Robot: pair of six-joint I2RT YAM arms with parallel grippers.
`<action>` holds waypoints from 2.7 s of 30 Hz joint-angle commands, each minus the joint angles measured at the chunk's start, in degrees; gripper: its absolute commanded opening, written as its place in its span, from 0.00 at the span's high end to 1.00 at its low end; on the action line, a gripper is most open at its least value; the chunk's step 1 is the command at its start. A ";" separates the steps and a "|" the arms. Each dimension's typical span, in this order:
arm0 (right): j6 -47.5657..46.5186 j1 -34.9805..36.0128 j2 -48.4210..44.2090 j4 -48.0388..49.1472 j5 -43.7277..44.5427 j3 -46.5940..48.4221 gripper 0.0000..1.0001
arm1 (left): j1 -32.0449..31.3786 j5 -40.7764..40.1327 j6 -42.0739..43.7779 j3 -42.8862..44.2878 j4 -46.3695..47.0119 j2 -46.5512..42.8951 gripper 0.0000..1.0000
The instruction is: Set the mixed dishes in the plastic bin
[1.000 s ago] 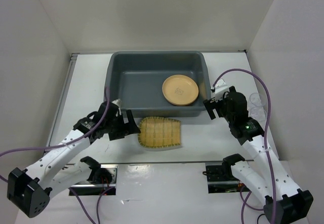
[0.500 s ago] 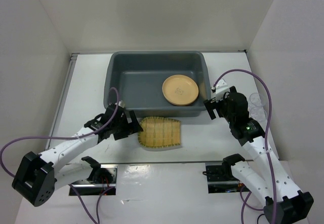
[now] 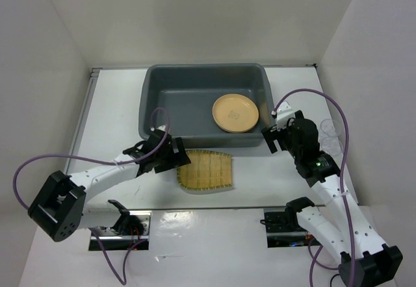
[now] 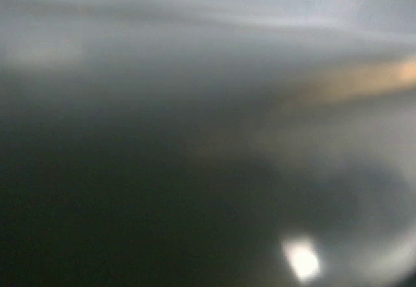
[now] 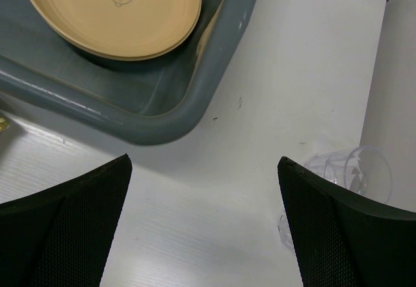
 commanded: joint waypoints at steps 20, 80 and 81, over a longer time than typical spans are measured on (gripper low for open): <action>0.34 0.65 -0.73 2.93 0.73 -0.43 0.03 | -6.69 -1.68 -10.57 -3.39 -24.23 -30.17 0.16; 0.86 0.12 -1.79 3.46 1.79 -0.43 0.03 | -7.21 15.25 3.30 20.06 -26.79 -12.51 1.00; 0.87 0.12 -2.48 3.98 2.31 -0.43 0.03 | -7.21 22.07 4.88 21.12 -25.73 -12.51 1.00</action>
